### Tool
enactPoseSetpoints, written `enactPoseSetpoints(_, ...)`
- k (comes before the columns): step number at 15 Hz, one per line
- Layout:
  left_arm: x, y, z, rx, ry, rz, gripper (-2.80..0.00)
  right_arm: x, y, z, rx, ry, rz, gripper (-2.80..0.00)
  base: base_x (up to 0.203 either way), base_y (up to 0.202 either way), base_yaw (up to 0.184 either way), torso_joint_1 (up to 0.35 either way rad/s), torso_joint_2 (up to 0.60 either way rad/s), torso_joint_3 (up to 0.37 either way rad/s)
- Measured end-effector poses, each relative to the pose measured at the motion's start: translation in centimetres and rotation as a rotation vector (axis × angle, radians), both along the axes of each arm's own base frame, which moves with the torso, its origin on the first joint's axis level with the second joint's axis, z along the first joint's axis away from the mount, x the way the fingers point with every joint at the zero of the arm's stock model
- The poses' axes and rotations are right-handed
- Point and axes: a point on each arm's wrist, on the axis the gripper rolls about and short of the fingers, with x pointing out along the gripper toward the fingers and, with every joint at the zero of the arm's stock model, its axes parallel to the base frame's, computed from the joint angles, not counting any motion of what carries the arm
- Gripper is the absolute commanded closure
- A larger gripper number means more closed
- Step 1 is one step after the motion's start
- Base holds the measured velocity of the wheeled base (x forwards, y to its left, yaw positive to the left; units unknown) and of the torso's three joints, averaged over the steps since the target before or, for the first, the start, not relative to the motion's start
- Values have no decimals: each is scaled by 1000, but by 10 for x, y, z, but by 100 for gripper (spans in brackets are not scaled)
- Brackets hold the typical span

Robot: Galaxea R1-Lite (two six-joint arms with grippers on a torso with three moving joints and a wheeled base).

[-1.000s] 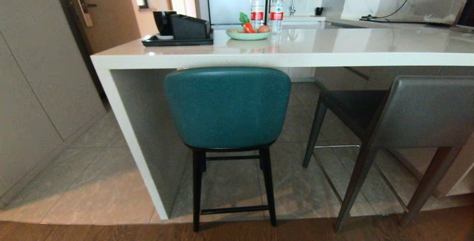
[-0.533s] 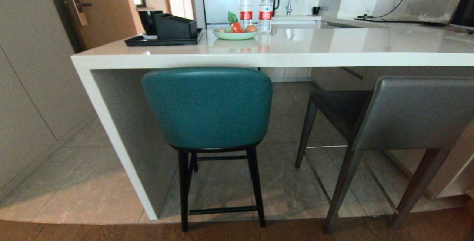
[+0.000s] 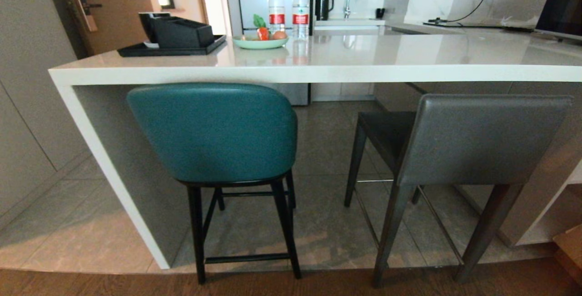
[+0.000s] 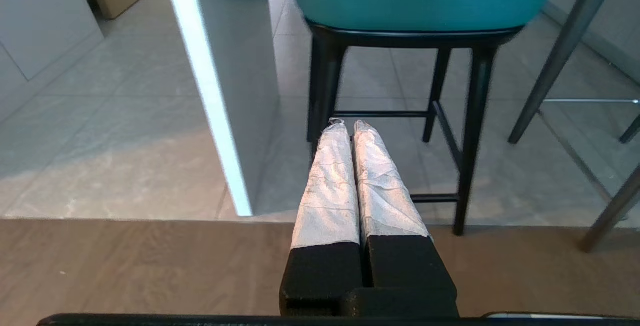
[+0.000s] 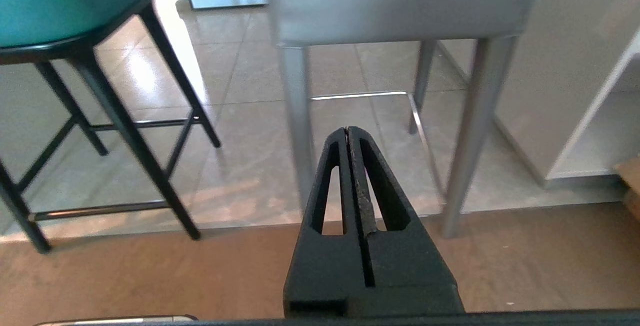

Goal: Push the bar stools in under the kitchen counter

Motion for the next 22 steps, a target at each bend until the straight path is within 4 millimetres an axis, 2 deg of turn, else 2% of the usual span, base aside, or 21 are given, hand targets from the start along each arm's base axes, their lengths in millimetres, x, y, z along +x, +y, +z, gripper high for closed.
enactPoseSetpoints(7,0,0,0,-1,1,-2,0,0,0,0,0,1,0,0,0,-173,3,2,2,3)
enactPoseSetpoints(22,0,0,0,3,5,-2,0,0,0,0,4,1,-1,0,0,0,0,0,0,0)
